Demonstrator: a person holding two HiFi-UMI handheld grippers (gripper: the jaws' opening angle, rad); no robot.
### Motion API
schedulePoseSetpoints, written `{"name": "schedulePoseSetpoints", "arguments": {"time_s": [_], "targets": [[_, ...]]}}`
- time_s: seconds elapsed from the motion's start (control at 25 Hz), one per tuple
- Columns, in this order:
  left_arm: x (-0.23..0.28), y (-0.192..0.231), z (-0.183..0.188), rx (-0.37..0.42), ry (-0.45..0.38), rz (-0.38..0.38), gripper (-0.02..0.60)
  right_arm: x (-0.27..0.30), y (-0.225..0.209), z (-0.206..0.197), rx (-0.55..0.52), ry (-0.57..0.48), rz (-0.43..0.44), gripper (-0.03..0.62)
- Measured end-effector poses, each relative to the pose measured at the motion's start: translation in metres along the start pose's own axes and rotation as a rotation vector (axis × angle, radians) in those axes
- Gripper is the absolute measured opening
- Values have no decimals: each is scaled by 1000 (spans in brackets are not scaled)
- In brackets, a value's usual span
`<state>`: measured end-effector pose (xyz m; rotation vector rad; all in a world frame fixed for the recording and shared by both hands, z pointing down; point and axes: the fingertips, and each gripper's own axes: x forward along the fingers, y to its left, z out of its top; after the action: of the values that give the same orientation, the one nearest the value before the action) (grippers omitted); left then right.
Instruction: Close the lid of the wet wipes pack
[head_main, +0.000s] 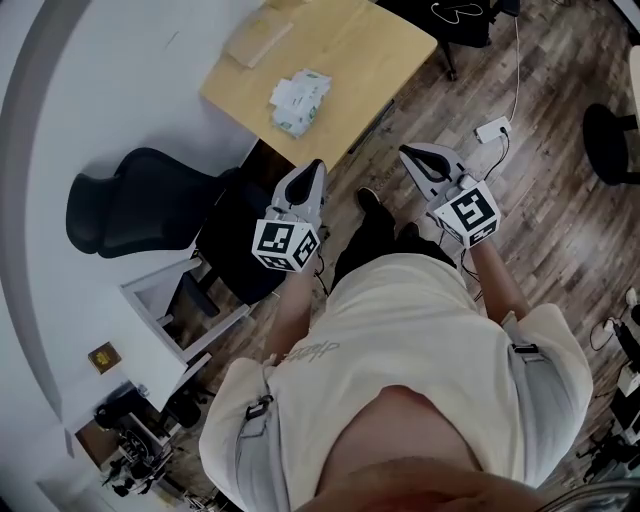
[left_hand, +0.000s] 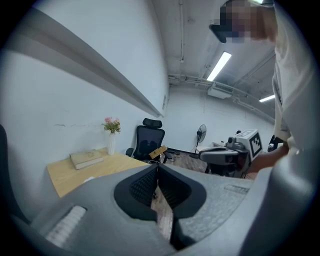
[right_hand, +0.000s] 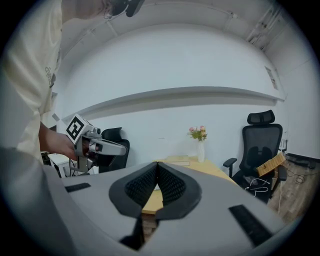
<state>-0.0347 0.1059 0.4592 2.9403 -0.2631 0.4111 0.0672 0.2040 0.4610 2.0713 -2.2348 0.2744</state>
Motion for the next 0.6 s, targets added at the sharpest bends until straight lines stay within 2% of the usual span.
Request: {"name": "schedulePoseSetpoints", "arguments": {"time_s": [0.4,0.6], "targets": [[48,76,49,20,-81,-50,15,68,-22,50,-58,21,-52,3],[55,118,56,29,-99,-34,16,107,-24,64,-61,20,-60,3]]}}
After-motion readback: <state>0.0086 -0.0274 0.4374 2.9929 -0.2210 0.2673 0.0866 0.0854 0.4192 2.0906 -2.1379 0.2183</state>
